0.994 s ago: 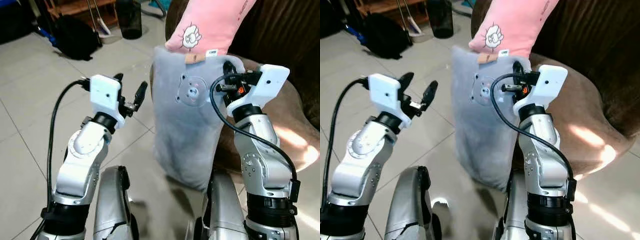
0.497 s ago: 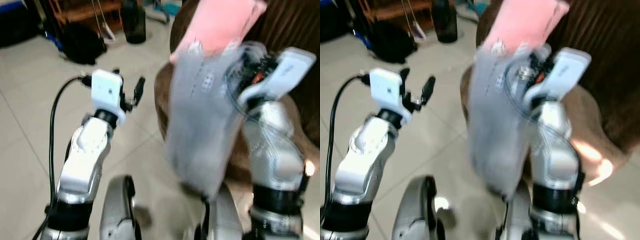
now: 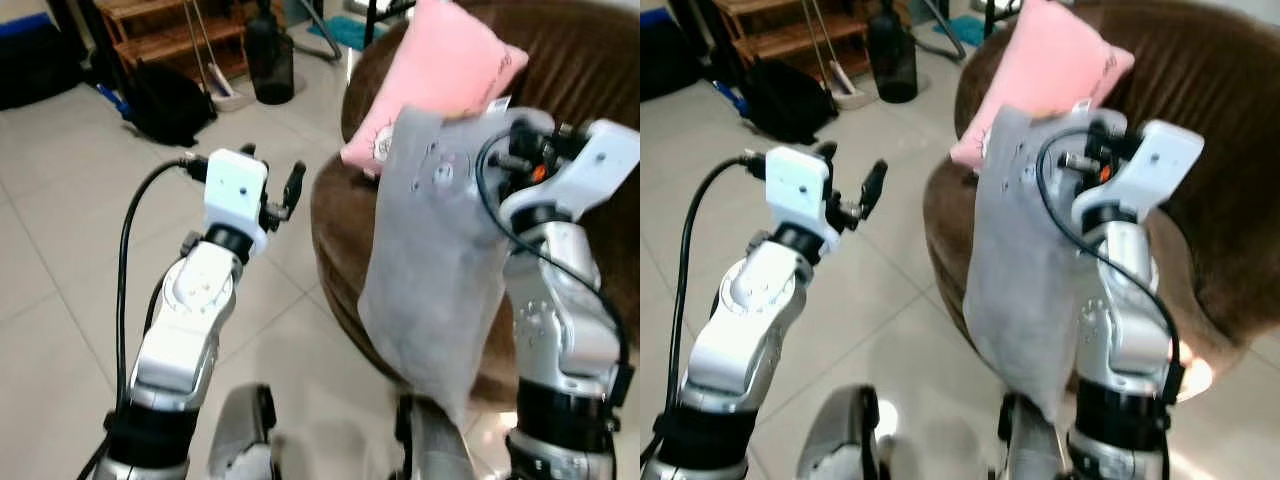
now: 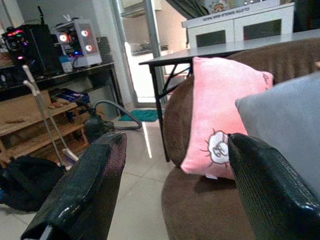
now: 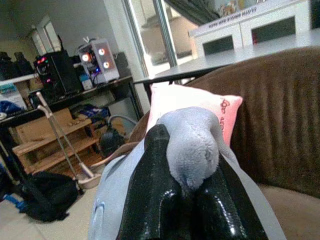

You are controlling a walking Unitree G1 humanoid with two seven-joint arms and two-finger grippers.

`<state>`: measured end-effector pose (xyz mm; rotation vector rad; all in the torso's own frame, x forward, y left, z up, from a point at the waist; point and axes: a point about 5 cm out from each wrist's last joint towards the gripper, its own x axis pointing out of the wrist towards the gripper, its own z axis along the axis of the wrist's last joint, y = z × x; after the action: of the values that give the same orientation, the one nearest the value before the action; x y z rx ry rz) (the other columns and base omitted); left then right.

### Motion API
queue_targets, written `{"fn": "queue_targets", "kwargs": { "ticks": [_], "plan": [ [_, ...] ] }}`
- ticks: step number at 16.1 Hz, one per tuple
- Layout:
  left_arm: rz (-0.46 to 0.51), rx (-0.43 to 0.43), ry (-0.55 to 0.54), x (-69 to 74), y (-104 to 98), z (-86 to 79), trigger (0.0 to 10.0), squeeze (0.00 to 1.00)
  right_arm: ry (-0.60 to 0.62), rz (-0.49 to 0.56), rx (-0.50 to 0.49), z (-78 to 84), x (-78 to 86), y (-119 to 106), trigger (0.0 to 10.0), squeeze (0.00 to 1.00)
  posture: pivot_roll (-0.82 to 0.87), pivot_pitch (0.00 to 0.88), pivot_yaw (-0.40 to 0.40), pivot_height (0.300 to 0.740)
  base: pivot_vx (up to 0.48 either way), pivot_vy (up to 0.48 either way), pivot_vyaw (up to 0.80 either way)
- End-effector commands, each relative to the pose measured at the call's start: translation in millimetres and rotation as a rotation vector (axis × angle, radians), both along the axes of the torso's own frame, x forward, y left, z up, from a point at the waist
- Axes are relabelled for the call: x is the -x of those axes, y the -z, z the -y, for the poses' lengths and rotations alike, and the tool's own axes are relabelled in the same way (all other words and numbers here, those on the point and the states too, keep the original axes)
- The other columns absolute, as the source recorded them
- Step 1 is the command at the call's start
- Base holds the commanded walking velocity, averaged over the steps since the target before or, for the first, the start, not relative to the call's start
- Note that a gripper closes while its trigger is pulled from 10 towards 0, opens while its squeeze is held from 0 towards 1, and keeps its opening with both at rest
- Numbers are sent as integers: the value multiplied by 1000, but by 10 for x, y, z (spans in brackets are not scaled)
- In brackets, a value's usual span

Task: Move the pillow to the sofa from floor

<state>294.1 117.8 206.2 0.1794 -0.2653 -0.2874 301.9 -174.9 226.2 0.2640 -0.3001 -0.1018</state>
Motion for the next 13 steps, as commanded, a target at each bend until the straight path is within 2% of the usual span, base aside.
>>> {"fn": "queue_targets", "kwargs": {
  "ticks": [1,3,6,7,9,13],
  "plan": [
    [7,-13,-4,1,13,-23,10000,0,3,38,-7,-17,42,-84,10000,0,-35,0,34,675,0,0,0],
    [9,-21,4,-24,6,-25,10000,0,5,73,-28,-23,72,-159,10000,0,-40,0,48,695,0,0,0],
    [13,-18,15,-38,-3,-11,10000,0,-35,200,-72,-46,118,-491,10000,0,-44,0,50,725,0,0,0],
    [17,-16,16,-40,-4,-6,10000,0,-42,206,-73,-43,117,-495,10000,0,-42,0,47,735,0,0,0],
    [31,-17,15,-35,-20,-6,10000,0,-26,127,-63,-31,91,-278,10000,0,-37,0,43,740,0,0,0],
    [25,-15,24,-38,-3,-61,10000,0,-63,29,-61,-144,86,-21,10000,0,-34,0,46,740,60,0,0]
  ]
}}
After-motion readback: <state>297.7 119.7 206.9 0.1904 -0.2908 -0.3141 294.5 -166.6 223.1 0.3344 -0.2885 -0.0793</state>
